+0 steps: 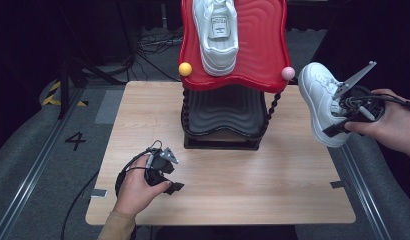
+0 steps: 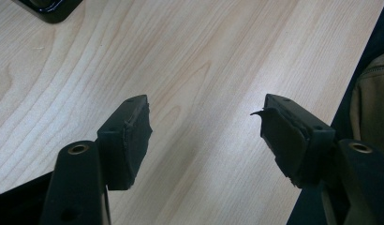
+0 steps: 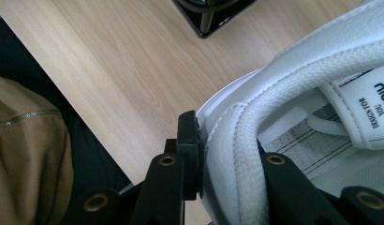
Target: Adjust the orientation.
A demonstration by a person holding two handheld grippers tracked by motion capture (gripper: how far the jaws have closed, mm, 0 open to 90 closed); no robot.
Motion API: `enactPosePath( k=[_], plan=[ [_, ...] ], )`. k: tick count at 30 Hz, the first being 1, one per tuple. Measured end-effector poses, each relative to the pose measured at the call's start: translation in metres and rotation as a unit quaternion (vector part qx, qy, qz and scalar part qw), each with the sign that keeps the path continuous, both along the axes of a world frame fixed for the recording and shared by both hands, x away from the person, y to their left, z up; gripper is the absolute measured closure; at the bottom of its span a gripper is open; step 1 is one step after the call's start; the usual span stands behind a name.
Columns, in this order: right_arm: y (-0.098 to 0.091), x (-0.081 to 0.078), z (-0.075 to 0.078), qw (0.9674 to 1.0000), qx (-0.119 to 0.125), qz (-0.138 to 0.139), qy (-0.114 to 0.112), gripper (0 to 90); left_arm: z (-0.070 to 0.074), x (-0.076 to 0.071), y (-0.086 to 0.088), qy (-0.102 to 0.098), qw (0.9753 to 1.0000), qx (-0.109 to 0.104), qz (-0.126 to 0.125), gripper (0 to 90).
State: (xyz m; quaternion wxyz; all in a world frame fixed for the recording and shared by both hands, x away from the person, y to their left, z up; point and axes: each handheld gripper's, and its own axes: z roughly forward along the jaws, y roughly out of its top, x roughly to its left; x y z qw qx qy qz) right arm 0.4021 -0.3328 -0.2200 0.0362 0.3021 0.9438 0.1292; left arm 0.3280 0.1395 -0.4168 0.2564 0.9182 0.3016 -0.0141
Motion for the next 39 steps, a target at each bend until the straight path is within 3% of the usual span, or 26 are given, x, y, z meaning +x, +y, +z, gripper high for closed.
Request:
enactPosePath(
  k=[6, 12, 23, 39],
  plan=[
    [0.002, 0.0, 0.023, 0.9998, 0.007, -0.002, -0.017, 78.3, -0.001, 0.002, 0.001, 0.003, 1.0, -0.007, 0.0, 33.9],
    [0.007, 0.0, 0.046, 0.9995, 0.005, -0.004, -0.031, 78.3, -0.004, 0.006, 0.001, 0.004, 1.0, 0.003, -0.001, 34.0],
    [0.029, 0.004, 0.097, 0.9982, -0.006, -0.001, -0.059, 78.3, -0.006, 0.013, 0.001, 0.003, 0.9999, 0.003, -0.009, 33.9],
    [0.078, 0.014, 0.136, 0.996, -0.022, 0.024, -0.084, 78.2, -0.005, 0.011, 0.003, -0.001, 1.0, 0.002, -0.009, 33.9]
  ],
)
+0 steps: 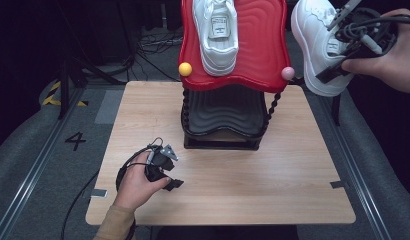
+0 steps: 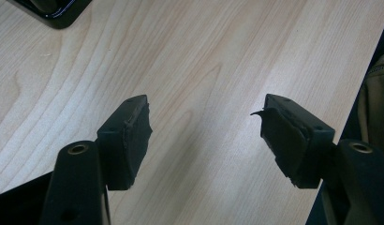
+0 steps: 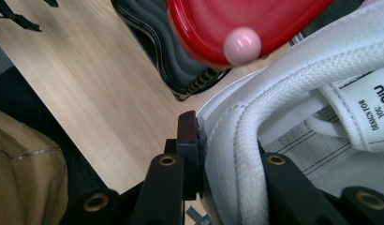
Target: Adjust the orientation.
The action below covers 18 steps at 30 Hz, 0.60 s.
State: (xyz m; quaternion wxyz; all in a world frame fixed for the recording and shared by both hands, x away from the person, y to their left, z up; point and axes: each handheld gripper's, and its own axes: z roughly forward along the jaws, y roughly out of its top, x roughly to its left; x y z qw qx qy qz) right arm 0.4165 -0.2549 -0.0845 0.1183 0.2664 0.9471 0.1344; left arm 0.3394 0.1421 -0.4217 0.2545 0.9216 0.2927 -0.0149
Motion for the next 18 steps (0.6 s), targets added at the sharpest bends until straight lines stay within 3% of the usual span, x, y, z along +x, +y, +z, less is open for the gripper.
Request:
enactPosePath(
  k=[5, 9, 18],
  plan=[
    [0.013, 0.003, 0.006, 0.9999, 0.003, 0.01, -0.005, 78.2, 0.0, -0.001, 0.003, 0.0, 1.0, -0.001, 0.004, 33.9],
    [0.037, 0.01, 0.012, 0.9997, -0.001, 0.023, -0.012, 78.2, 0.0, -0.004, 0.008, 0.001, 1.0, -0.004, 0.008, 33.8],
    [0.07, 0.027, 0.023, 0.9991, 0.002, 0.035, -0.024, 78.2, -0.002, -0.008, 0.018, 0.003, 0.9998, -0.005, 0.019, 33.8]
  ],
)
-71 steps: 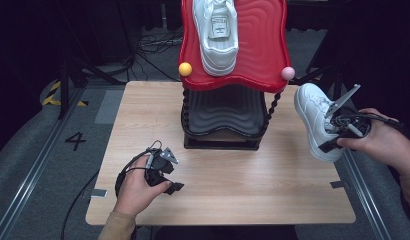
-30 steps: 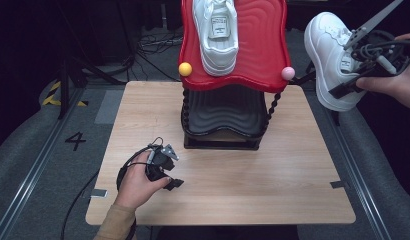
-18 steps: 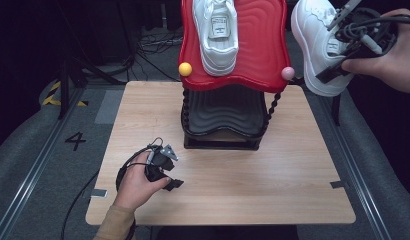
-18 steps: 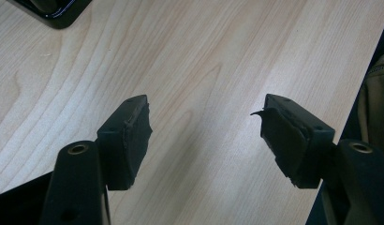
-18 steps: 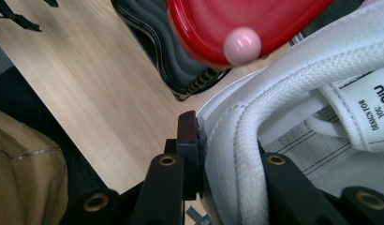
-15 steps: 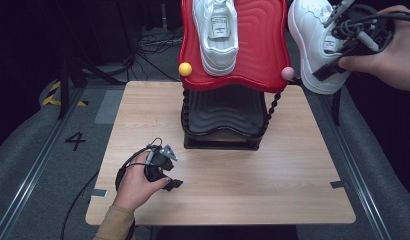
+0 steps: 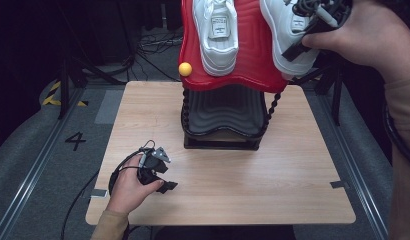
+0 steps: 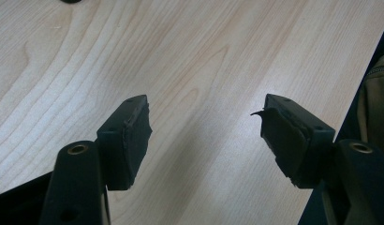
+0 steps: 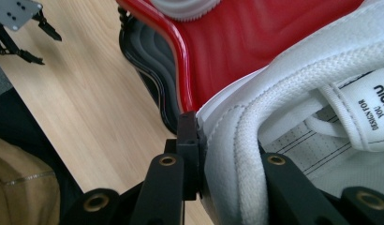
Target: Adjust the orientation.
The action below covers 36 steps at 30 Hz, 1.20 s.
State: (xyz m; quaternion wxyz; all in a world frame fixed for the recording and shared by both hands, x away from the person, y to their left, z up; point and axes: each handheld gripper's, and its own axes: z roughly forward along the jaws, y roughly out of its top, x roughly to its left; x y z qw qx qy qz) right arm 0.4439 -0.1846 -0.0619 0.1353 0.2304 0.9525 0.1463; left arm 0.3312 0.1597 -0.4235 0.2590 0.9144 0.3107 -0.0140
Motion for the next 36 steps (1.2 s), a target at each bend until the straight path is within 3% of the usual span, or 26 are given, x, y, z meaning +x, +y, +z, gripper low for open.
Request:
enactPosePath(
  k=[10, 17, 26, 30, 36],
  plan=[
    [0.034, 0.025, -0.009, 1.0, -0.005, 0.002, -0.006, 78.0, -0.001, 0.0, 0.002, 0.0, 1.0, -0.001, 0.001, 33.8],
    [0.051, 0.03, -0.023, 0.9998, -0.009, 0.01, -0.014, 77.3, -0.001, 0.001, 0.004, 0.0, 1.0, -0.003, 0.001, 33.8],
    [0.06, 0.032, -0.034, 0.9996, 0.001, 0.02, -0.018, 75.1, 0.001, 0.002, 0.002, -0.001, 1.0, -0.007, -0.003, 33.7],
    [0.064, 0.036, -0.046, 0.9993, 0.0, 0.031, -0.021, 69.4, 0.0, 0.003, 0.0, 0.001, 0.9999, -0.01, -0.005, 33.7],
    [0.07, 0.038, -0.052, 0.9983, -0.024, 0.044, -0.031, 69.3, -0.002, 0.004, 0.0, 0.003, 0.9999, -0.008, -0.007, 33.6]
  ],
)
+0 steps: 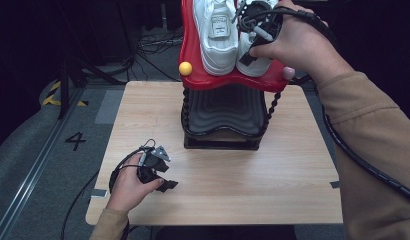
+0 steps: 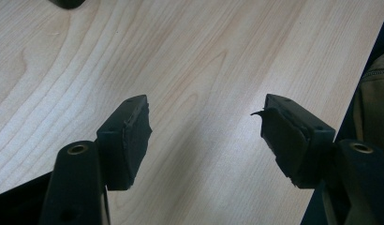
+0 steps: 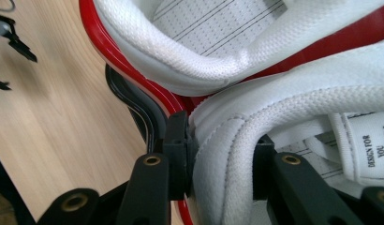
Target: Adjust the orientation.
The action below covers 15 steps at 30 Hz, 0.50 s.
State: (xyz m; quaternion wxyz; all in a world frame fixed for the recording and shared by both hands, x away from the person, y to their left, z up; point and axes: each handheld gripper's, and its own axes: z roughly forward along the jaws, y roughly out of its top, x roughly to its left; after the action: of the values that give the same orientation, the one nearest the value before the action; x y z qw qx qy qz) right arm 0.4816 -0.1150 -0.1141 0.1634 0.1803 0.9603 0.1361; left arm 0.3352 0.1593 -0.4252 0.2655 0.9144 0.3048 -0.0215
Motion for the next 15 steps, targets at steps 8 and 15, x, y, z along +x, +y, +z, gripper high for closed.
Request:
enactPosePath(
  k=[8, 15],
  plan=[
    [0.0037, 0.0017, -0.0066, 1.0, 0.005, 0.001, -0.009, 69.0, -0.0008, -0.0001, 0.0003, 0.002, 1.0, 0.002, 0.002, 33.6],
    [0.001, 0.0007, -0.0074, 0.9999, 0.011, -0.006, -0.006, 68.0, -0.002, 0.0003, -0.0009, 0.003, 1.0, 0.003, -0.001, 33.6]
  ],
)
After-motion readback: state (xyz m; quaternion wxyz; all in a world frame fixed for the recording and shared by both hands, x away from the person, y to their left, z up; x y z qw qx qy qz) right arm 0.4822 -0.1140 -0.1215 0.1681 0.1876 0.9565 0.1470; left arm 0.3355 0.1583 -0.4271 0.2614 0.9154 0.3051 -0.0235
